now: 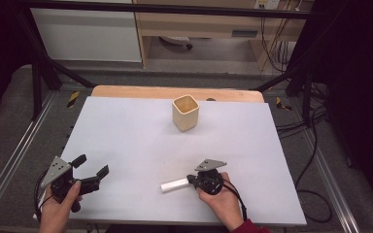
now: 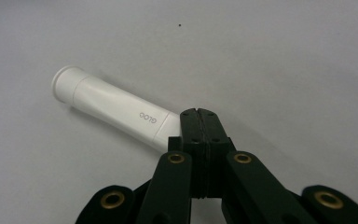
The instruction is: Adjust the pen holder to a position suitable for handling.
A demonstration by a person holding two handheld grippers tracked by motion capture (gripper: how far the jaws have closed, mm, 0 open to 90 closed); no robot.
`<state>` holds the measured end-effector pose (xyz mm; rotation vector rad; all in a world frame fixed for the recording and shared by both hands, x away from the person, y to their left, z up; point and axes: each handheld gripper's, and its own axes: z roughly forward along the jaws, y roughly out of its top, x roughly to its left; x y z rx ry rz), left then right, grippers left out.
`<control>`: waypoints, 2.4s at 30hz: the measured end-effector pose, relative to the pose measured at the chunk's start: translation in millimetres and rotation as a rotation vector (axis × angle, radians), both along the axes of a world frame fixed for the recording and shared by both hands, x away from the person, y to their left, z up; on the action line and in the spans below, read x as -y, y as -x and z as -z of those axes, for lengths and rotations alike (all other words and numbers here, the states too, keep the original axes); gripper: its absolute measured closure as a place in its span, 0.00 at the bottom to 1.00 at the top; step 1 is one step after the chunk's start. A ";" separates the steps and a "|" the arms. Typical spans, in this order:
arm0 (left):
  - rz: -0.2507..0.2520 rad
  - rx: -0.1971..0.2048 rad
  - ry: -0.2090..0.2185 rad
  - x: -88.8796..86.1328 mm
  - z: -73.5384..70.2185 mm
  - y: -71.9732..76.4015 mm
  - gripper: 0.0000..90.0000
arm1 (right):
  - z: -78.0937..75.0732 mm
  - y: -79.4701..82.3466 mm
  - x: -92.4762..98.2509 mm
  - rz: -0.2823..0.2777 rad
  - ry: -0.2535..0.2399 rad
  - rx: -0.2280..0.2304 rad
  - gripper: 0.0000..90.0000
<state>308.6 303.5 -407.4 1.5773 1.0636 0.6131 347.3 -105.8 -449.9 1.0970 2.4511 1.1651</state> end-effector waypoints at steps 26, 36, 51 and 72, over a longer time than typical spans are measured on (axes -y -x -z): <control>0.022 -0.008 -0.009 6.4 0.1 -1.2 0.04 | -14.6 -0.7 31.3 0.052 -0.085 0.094 0.93; 0.090 -0.021 -0.030 27.9 0.3 1.6 0.04 | -30.4 0.4 74.2 0.170 -0.117 0.183 0.34; 0.254 -0.060 -0.114 94.8 7.7 -8.0 0.05 | -30.1 21.9 141.1 0.308 -0.128 0.249 0.03; 0.435 -0.162 -0.310 167.5 22.0 -17.0 0.08 | -21.8 23.2 147.9 0.335 -0.107 0.279 0.06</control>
